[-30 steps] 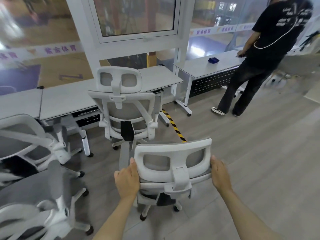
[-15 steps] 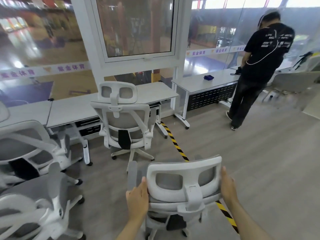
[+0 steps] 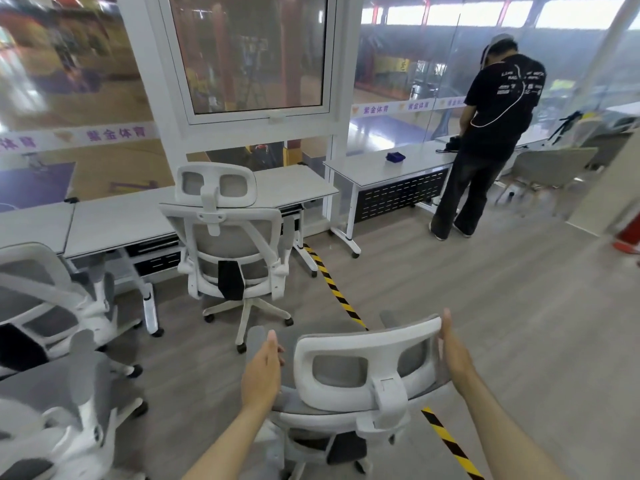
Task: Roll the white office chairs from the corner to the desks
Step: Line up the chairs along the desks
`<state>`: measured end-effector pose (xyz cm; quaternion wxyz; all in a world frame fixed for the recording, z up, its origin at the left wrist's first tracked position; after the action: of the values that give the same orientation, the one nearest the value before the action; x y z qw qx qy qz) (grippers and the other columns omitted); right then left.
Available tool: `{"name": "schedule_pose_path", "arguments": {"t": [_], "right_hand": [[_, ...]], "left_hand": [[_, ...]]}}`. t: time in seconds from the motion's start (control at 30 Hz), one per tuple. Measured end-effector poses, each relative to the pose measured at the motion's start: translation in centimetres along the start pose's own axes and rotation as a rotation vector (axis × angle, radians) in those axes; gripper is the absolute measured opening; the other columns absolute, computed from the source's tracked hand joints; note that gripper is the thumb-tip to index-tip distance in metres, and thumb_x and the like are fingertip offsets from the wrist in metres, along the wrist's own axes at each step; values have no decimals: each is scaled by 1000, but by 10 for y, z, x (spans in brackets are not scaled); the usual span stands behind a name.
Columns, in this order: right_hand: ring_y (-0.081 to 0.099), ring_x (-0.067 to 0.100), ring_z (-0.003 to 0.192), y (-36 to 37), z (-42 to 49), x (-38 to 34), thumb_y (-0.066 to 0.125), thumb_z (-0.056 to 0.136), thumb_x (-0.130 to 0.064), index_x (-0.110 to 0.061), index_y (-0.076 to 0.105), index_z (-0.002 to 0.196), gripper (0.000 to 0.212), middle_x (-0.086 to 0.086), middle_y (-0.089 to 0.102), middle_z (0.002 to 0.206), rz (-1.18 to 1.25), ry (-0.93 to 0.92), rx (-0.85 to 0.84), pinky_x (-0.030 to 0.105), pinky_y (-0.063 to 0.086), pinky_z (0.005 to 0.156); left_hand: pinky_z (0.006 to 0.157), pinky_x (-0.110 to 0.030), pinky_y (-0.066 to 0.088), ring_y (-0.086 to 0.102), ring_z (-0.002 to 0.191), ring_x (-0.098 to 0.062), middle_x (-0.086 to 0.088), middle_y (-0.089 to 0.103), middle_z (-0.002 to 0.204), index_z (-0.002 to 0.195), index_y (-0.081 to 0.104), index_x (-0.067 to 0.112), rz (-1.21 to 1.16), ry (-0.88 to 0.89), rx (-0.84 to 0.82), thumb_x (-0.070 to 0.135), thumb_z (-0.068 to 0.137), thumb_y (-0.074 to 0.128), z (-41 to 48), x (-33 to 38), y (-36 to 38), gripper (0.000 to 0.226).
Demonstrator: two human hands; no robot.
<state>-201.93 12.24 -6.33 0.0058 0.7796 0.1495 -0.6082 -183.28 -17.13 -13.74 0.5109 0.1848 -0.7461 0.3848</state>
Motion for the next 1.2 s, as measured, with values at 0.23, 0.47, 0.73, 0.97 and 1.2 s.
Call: {"name": "schedule_pose_path", "arguments": {"t": [0.23, 0.47, 0.73, 0.97, 1.2], "right_hand": [[69, 19, 100, 45, 74, -80, 57, 100, -45, -19, 69, 111, 31, 4, 74, 108, -331, -238, -45, 27, 48, 81], [71, 13, 84, 202, 128, -128, 62, 99, -31, -24, 69, 98, 10, 0, 75, 101, -690, -229, -222, 18, 45, 65], [68, 4, 90, 393, 156, -128, 56, 99, -41, -32, 67, 107, 16, -11, 71, 101, -785, -276, -406, 24, 49, 76], [64, 6, 103, 481, 203, -129, 59, 99, -37, -31, 68, 112, 17, -12, 68, 111, -733, -292, -434, 26, 51, 87], [62, 10, 95, 543, 289, -148, 58, 99, -19, -17, 66, 120, 23, -1, 66, 111, -499, -259, -259, 19, 44, 75]], "left_hand": [[85, -45, 53, 64, 82, -14, 5, 67, 80, 85, 57, 31, 30, 139, -15, 58, 103, 27, 98, 24, -56, 44], [84, -43, 53, 66, 79, -12, 13, 69, 78, 86, 55, 31, 48, 142, -75, 57, 101, 33, 211, 15, -131, 37], [67, -25, 43, 60, 84, -3, 13, 62, 90, 120, 41, 37, 114, 123, -43, 39, 103, 44, 315, -3, -230, 17], [76, -37, 49, 63, 93, -13, 17, 63, 97, 117, 44, 40, 129, 79, -24, 47, 101, 45, 393, -13, -273, 18], [74, -32, 49, 66, 94, -13, 6, 69, 102, 115, 50, 40, 105, 81, -26, 65, 98, 33, 484, 17, -284, 34]]}}
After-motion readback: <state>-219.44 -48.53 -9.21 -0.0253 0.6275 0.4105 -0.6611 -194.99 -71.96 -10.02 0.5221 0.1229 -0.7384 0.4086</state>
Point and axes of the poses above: each hand's wrist, its own z-axis towards the middle knuckle, its own y-axis out of the palm, x = y × z, the point moved 1 cm from there along z, towards the middle knuckle
